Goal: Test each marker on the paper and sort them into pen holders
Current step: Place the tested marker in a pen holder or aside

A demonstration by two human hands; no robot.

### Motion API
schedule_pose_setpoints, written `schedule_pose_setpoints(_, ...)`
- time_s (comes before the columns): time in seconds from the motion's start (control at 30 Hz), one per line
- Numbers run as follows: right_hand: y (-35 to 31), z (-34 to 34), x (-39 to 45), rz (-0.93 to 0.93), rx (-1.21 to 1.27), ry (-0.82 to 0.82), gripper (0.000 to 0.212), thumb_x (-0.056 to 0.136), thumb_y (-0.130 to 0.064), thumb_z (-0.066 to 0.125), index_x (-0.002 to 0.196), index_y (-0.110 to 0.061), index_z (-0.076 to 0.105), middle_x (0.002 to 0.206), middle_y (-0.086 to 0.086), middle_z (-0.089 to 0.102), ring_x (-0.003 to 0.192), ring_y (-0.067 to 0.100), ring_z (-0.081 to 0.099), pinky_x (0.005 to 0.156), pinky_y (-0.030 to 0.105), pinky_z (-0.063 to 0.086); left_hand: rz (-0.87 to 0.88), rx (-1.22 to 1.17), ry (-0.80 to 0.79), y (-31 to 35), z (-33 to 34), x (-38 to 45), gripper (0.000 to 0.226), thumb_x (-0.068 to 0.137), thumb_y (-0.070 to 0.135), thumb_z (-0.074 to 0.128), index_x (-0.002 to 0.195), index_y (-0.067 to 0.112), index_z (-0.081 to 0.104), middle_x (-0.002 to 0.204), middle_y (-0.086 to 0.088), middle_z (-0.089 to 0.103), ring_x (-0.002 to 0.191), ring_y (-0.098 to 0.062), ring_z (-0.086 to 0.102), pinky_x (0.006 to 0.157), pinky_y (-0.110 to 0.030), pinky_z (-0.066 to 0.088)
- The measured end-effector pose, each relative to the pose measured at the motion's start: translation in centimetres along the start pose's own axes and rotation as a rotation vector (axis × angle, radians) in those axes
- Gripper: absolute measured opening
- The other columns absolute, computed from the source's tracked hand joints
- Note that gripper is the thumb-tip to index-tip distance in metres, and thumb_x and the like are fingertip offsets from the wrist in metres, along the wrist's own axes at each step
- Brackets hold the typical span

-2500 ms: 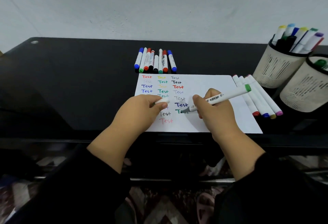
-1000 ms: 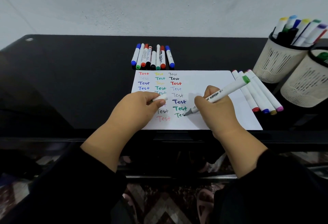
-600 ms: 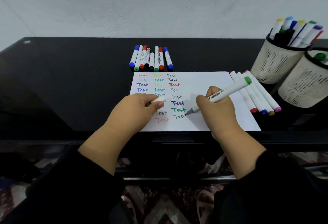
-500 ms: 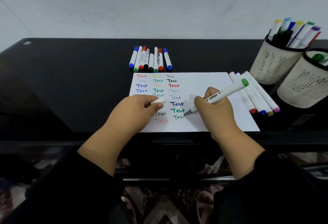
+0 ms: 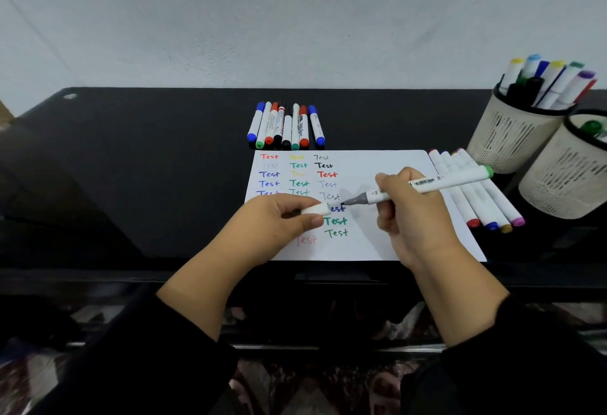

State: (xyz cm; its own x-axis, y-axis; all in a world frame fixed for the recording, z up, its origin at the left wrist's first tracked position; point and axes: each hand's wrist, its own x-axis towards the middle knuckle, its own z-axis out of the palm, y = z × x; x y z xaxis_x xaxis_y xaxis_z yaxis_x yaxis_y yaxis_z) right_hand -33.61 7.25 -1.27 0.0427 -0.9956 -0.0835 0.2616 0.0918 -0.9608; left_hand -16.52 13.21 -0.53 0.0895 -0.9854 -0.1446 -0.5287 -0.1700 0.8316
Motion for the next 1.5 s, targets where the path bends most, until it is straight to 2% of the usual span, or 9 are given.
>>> schedule_pose_setpoints(0.3, 0.2, 1.2, -0.7, -0.003, -0.127, -0.116, 0.039, 0.087, -0.010, 0.062, 0.058, -0.017, 0.036, 0.042, -0.004, 0.043, 0.040, 0.008, 0.035, 0.043, 0.021, 0.029, 0.062, -0.058, -0.006, 0.1, 0.3, -0.2, 0.014, 0.080, 0.038, 0.068, 0.083, 0.051, 0.065, 0.091, 0.029, 0.066, 0.091, 0.010, 0.057, 0.082, -0.012, 0.044)
schedule_pose_setpoints(0.4, 0.1, 1.6, -0.8, 0.020, -0.155, -0.184, 0.036, 0.084, -0.015, 0.068, 0.060, -0.017, 0.042, 0.041, -0.008, 0.042, 0.038, 0.006, 0.033, 0.043, 0.021, 0.028, 0.077, -0.061, 0.013, 0.1, 0.1, -0.2, 0.016, 0.081, 0.037, 0.067, 0.089, 0.050, 0.063, 0.089, 0.033, 0.064, 0.088, 0.016, 0.055, 0.076, -0.008, 0.043)
schedule_pose_setpoints(0.53, -0.5, 1.6, -0.8, 0.091, -0.092, -0.272, 0.027, 0.082, -0.016, 0.070, 0.074, -0.017, 0.044, 0.042, -0.009, 0.043, 0.036, 0.005, 0.028, 0.038, 0.018, 0.026, 0.099, -0.054, 0.071, 0.4, -0.2, -0.4, 0.026, 0.083, 0.032, 0.067, 0.078, 0.054, 0.054, 0.062, 0.044, 0.055, 0.067, 0.026, 0.050, 0.055, 0.002, 0.038)
schedule_pose_setpoints(0.73, -1.1, 1.3, -0.3, 0.138, 0.007, -0.335, 0.036, 0.094, -0.008, 0.052, 0.059, -0.015, 0.043, 0.045, 0.004, 0.044, 0.041, 0.011, 0.024, 0.042, 0.022, 0.019, 0.086, -0.109, 0.145, 0.4, -0.2, -0.6, 0.026, 0.080, 0.033, 0.069, 0.075, 0.054, 0.057, 0.067, 0.042, 0.058, 0.069, 0.024, 0.051, 0.057, 0.000, 0.039)
schedule_pose_setpoints(0.9, -0.6, 1.6, 0.0, 0.182, 0.047, -0.318, 0.036, 0.095, -0.007, 0.049, 0.062, -0.015, 0.036, 0.041, 0.003, 0.039, 0.038, 0.011, 0.024, 0.040, 0.020, 0.019, 0.059, -0.121, 0.215, 0.5, 0.7, -0.8, 0.037, 0.083, 0.028, 0.068, 0.060, 0.056, 0.060, 0.081, 0.014, 0.069, 0.069, 0.005, 0.058, 0.064, -0.020, 0.047)
schedule_pose_setpoints(1.0, -0.4, 1.7, 0.0, 0.204, 0.064, -0.317, 0.039, 0.095, -0.008, 0.049, 0.058, -0.016, 0.041, 0.041, 0.003, 0.038, 0.037, 0.011, 0.024, 0.039, 0.020, 0.019, 0.073, -0.061, 0.224, 0.8, 0.9, -0.9, 0.032, 0.085, 0.028, 0.065, 0.071, 0.056, 0.056, 0.081, 0.015, 0.065, 0.083, -0.005, 0.060, 0.078, -0.026, 0.048)
schedule_pose_setpoints(1.17, -0.2, 2.1, 0.2, 0.204, 0.057, -0.309, 0.054, 0.096, -0.011, 0.050, 0.042, -0.020, 0.053, 0.042, 0.002, 0.039, 0.038, 0.011, 0.024, 0.038, 0.020, 0.020, 0.058, -0.040, 0.289, 0.2, 1.0, -0.3, 0.024, 0.087, 0.030, 0.063, 0.110, 0.035, 0.066, 0.083, 0.026, 0.058, 0.085, 0.005, 0.053, 0.074, -0.010, 0.040)
schedule_pose_setpoints(1.37, -0.4, 2.3, 1.0, 0.144, -0.077, -0.168, 0.020, 0.088, -0.021, 0.065, 0.073, -0.014, 0.054, 0.050, -0.005, 0.044, 0.042, 0.008, 0.031, 0.044, 0.018, 0.032, 0.052, -0.013, 0.327, 0.4, 0.9, 0.0, 0.025, 0.089, 0.033, 0.059, 0.113, 0.036, 0.065, 0.080, 0.029, 0.054, 0.077, 0.005, 0.053, 0.069, -0.017, 0.046)
schedule_pose_setpoints(1.5, -0.4, 1.9, 1.4, 0.037, 0.009, -0.051, 0.020, 0.083, -0.018, 0.071, 0.094, -0.014, 0.056, 0.063, -0.003, 0.051, 0.050, 0.006, 0.040, 0.051, 0.020, 0.036, 0.041, 0.026, 0.356, 0.1, 0.4, -0.2, 0.016, 0.089, 0.037, 0.058, 0.103, 0.041, 0.065, 0.081, 0.029, 0.053, 0.078, 0.010, 0.050, 0.067, -0.016, 0.045)
